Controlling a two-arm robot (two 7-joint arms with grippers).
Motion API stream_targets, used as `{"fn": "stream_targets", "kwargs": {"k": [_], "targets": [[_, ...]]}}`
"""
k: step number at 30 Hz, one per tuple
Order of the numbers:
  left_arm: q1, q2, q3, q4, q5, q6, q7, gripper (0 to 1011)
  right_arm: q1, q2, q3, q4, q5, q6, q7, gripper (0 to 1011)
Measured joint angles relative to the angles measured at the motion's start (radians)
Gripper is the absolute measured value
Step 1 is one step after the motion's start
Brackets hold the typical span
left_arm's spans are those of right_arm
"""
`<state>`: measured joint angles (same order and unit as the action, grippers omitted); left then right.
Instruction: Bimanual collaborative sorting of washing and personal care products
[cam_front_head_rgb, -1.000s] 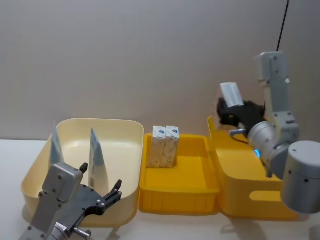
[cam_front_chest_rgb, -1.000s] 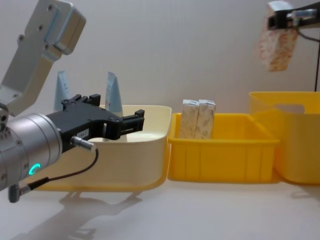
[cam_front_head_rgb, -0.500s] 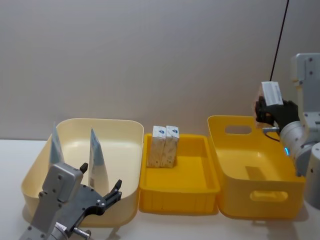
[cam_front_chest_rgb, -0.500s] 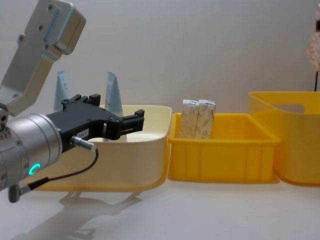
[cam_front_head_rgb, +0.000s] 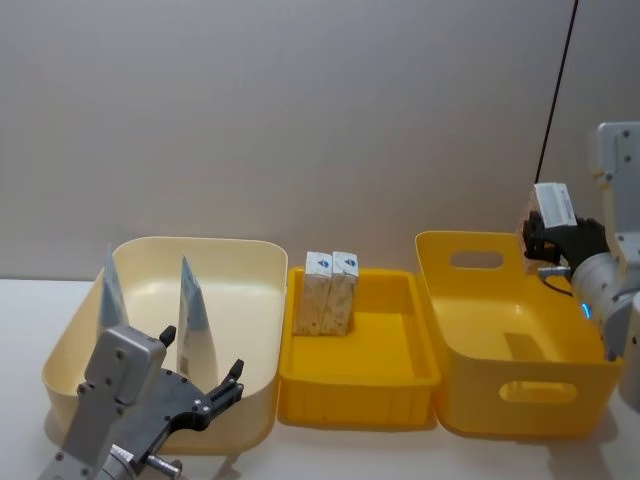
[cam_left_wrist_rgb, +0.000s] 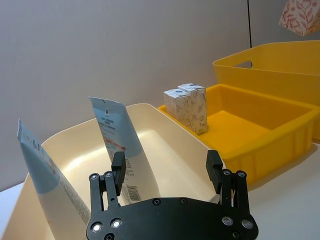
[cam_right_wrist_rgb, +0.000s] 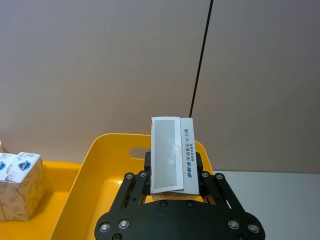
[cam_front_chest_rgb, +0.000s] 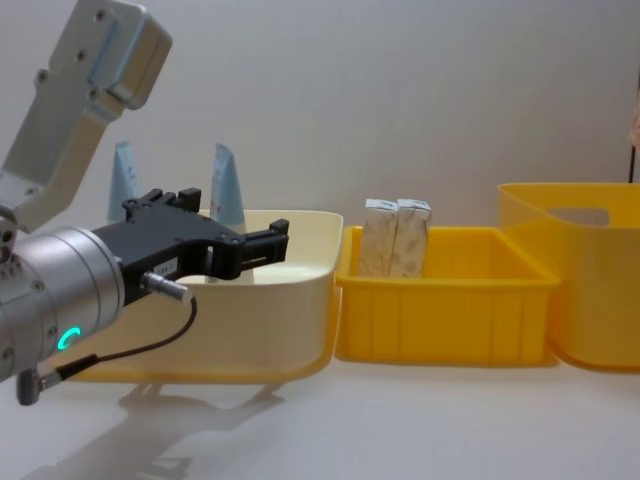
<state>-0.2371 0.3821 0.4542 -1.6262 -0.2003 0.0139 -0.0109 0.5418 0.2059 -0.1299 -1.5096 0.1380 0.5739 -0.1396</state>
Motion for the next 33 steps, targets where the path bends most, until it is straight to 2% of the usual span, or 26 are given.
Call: {"fn": "stream_targets", "kwargs": {"k": [17, 20, 21, 24, 25, 28, 29, 31, 33], "targets": [[0.000, 0.000, 0.000, 0.000, 0.000, 0.000, 0.000, 1003, 0.006, 0.006, 0.005, 0.024, 0.000, 0.007, 0.014, 422], [0.000, 0.000, 0.000, 0.000, 0.000, 0.000, 0.000, 1004, 0.006, 0.007, 0.006, 0.025, 0.000, 0.007, 0.015, 506], [0.000, 0.000, 0.000, 0.000, 0.000, 0.000, 0.000, 1003, 0.006, 0.007, 0.006, 0.026, 0.000, 0.007, 0.016, 563], [0.000, 0.000, 0.000, 0.000, 0.000, 0.000, 0.000, 1003, 0.006, 0.007, 0.006, 0.027, 0.000, 0.008, 0.016, 625], [0.000, 0.000, 0.000, 0.000, 0.000, 0.000, 0.000, 1003, 0.006, 0.007, 0.006, 0.027, 0.000, 0.008, 0.016, 684], [0.000, 0.000, 0.000, 0.000, 0.000, 0.000, 0.000, 1003, 0.007, 0.007, 0.007, 0.028, 0.000, 0.008, 0.017, 741], [0.000, 0.000, 0.000, 0.000, 0.000, 0.000, 0.000, 1003, 0.007, 0.008, 0.007, 0.028, 0.000, 0.008, 0.017, 799], [0.000, 0.000, 0.000, 0.000, 0.000, 0.000, 0.000, 1003, 0.007, 0.008, 0.007, 0.029, 0.000, 0.008, 0.017, 824], [0.000, 0.000, 0.000, 0.000, 0.000, 0.000, 0.000, 1003, 0.007, 0.008, 0.007, 0.029, 0.000, 0.009, 0.017, 921]]}}
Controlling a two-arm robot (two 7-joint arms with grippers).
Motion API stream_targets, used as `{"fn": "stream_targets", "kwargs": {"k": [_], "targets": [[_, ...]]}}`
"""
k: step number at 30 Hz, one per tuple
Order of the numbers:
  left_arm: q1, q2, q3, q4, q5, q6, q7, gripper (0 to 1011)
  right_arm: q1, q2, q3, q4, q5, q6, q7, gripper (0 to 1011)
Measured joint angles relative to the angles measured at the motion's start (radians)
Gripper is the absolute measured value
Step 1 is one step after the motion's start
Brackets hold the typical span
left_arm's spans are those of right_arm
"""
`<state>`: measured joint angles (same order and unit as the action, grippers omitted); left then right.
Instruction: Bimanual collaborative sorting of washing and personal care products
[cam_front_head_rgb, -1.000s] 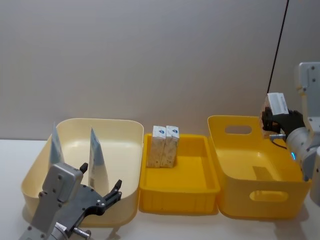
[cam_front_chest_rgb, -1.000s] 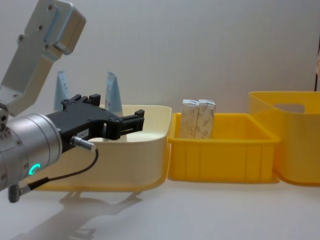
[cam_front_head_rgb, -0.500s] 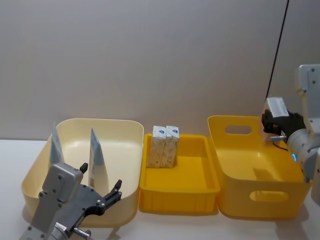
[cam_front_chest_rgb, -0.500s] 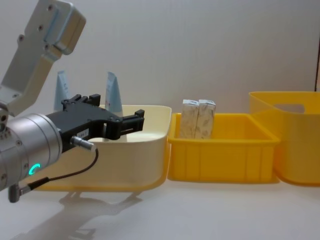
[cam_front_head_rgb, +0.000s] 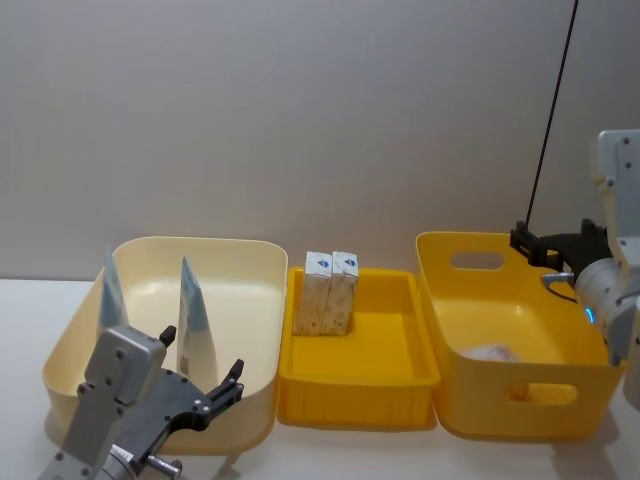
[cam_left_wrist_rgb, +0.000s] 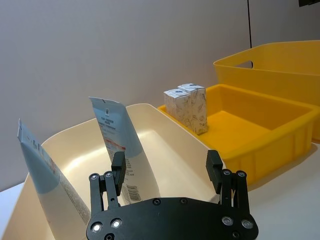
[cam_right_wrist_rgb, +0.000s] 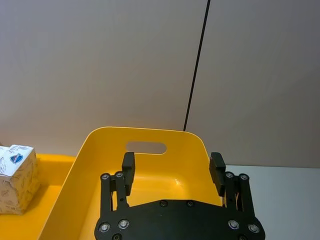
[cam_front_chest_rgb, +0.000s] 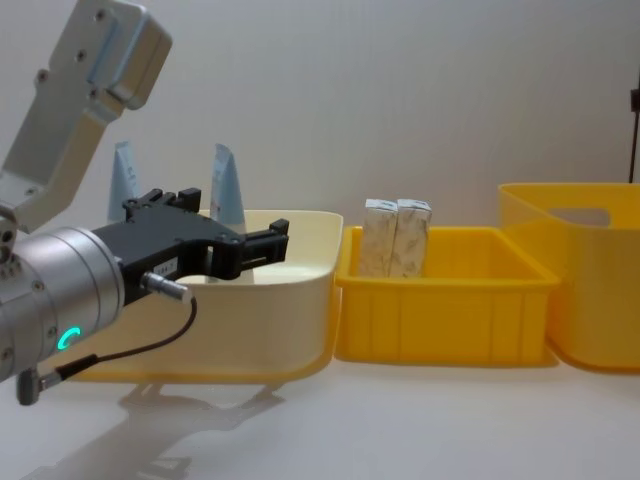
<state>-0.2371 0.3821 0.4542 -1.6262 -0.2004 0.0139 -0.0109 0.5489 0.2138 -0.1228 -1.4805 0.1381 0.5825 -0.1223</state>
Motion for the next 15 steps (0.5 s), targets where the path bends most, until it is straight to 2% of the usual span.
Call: {"fn": "stream_targets", "kwargs": {"k": [4, 15], "targets": [[0.000, 0.000, 0.000, 0.000, 0.000, 0.000, 0.000, 1003, 0.000, 0.000, 0.000, 0.000, 0.000, 0.000, 0.000, 1001], [-0.030, -0.011, -0.005, 0.027, 0.001, 0.016, -0.006, 1003, 0.000, 0.000, 0.000, 0.002, 0.000, 0.000, 0.001, 1001]]}}
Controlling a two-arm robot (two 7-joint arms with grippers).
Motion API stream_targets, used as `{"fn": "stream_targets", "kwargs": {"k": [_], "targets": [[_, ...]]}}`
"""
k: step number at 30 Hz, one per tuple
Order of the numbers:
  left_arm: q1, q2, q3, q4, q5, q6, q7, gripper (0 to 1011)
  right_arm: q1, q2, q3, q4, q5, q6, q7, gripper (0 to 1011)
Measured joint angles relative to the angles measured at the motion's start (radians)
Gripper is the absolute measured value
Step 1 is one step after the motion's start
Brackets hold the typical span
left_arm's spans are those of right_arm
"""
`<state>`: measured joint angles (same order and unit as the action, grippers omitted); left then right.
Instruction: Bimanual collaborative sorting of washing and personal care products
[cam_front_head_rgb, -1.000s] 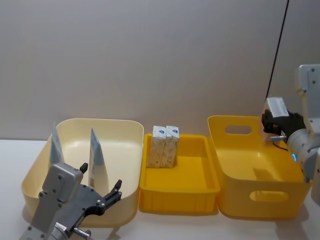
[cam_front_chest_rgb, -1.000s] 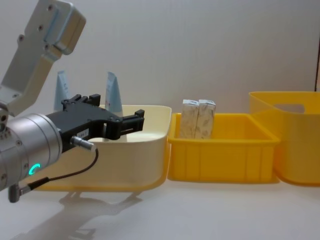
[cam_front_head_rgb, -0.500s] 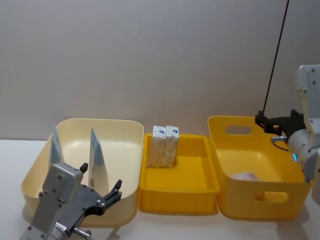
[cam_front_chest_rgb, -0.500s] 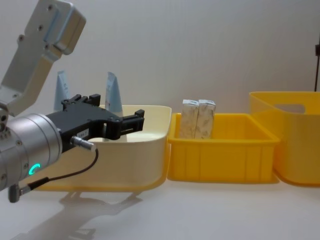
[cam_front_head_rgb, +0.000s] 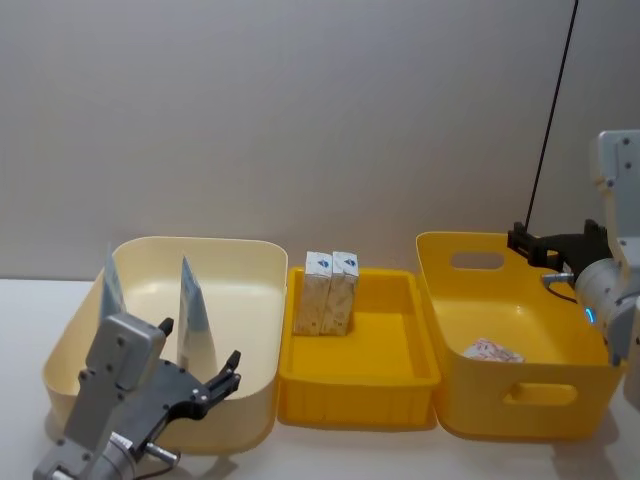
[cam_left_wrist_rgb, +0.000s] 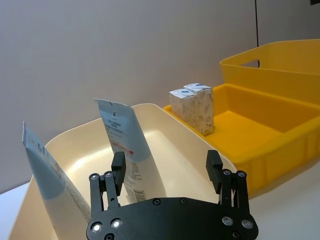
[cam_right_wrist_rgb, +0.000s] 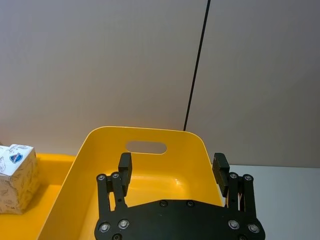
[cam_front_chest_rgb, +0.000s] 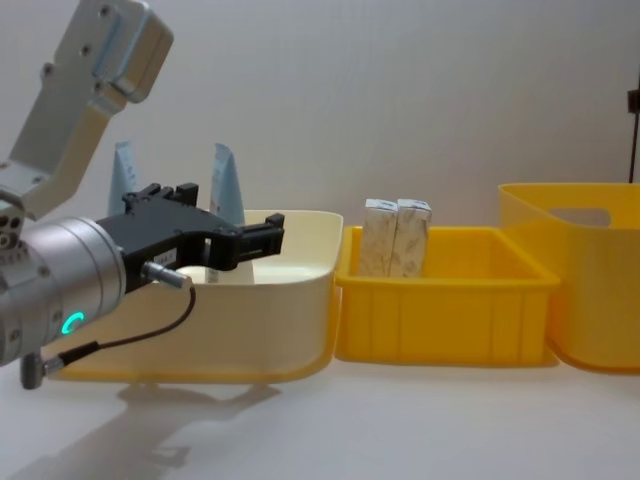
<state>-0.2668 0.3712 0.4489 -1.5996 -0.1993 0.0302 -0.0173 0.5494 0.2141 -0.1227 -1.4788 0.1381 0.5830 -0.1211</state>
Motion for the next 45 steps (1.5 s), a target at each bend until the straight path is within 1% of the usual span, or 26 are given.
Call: {"fn": "stream_targets", "kwargs": {"k": [10, 12, 14, 25, 35, 45], "targets": [[-0.057, -0.023, -0.006, 0.063, 0.001, 0.020, -0.020, 1003, 0.000, 0.000, 0.000, 0.000, 0.000, 0.000, 0.000, 1001], [-0.061, -0.025, -0.006, 0.068, 0.001, 0.020, -0.021, 1003, 0.000, 0.000, 0.000, 0.000, 0.000, 0.000, 0.000, 1001], [-0.082, -0.033, -0.008, 0.094, 0.002, 0.022, -0.031, 1002, 0.000, 0.000, 0.000, 0.000, 0.000, 0.000, 0.000, 1001], [-0.141, -0.055, -0.009, 0.163, 0.008, 0.024, -0.061, 1003, 0.000, 0.000, 0.000, 0.000, 0.000, 0.000, 0.000, 1001], [-0.210, -0.078, 0.000, 0.239, 0.023, 0.023, -0.094, 1003, 0.000, 0.000, 0.000, 0.000, 0.000, 0.000, 0.000, 1001], [-0.257, -0.100, 0.009, 0.305, 0.042, 0.023, -0.110, 1003, 0.000, 0.000, 0.000, 0.000, 0.000, 0.000, 0.000, 1001]]}}
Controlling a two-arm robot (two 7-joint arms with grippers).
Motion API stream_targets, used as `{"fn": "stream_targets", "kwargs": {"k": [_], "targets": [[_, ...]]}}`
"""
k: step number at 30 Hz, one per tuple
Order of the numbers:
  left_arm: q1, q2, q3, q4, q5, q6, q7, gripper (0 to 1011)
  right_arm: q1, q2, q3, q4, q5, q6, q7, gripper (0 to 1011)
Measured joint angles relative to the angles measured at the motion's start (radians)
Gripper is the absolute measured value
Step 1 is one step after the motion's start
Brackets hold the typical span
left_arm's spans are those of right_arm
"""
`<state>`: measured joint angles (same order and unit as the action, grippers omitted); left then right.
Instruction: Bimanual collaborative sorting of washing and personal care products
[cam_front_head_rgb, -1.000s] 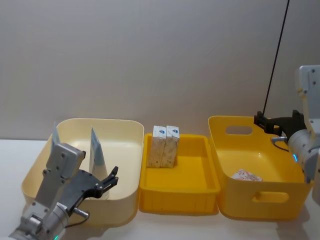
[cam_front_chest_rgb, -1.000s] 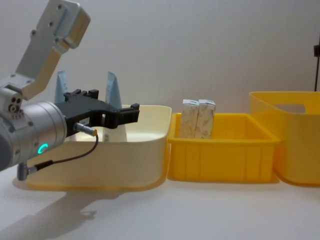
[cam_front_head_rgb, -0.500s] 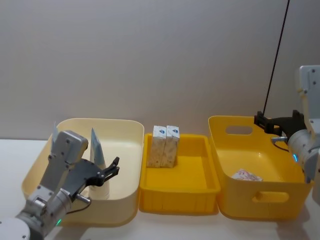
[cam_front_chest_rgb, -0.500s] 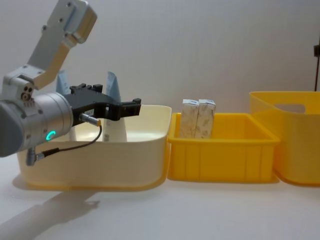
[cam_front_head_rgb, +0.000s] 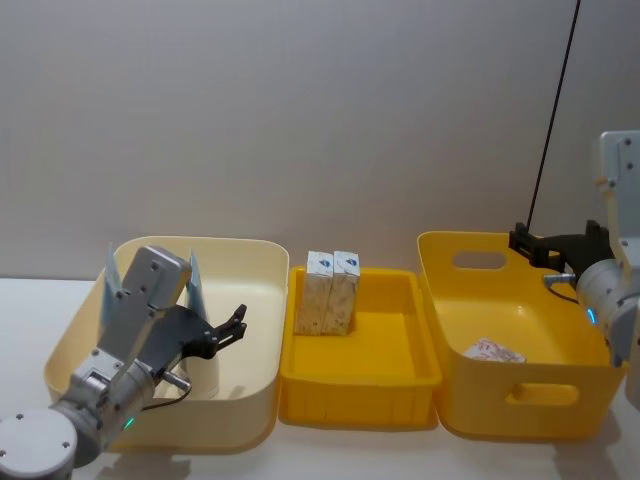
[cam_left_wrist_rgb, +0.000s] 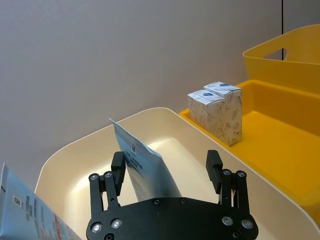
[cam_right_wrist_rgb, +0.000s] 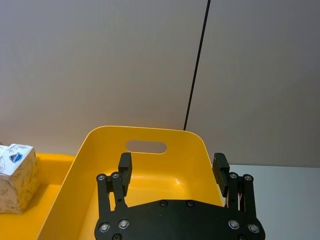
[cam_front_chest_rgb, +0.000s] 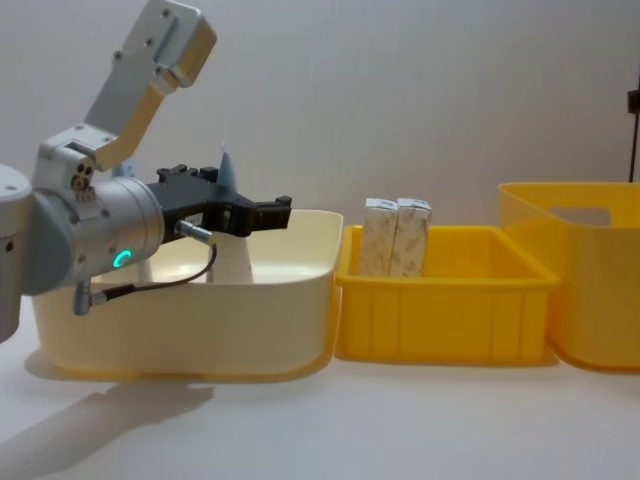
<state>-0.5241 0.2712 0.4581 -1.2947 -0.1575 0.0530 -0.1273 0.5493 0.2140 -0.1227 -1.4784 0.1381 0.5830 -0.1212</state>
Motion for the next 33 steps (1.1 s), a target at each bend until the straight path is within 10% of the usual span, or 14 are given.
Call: {"fn": "stream_targets", "kwargs": {"k": [17, 33], "targets": [[-0.032, -0.017, 0.006, 0.045, 0.015, 0.003, -0.008, 795, 0.000, 0.000, 0.000, 0.000, 0.000, 0.000, 0.000, 1001], [-0.040, -0.021, 0.007, 0.055, 0.018, 0.004, -0.011, 260, 0.000, 0.000, 0.000, 0.000, 0.000, 0.000, 0.000, 1001]]}}
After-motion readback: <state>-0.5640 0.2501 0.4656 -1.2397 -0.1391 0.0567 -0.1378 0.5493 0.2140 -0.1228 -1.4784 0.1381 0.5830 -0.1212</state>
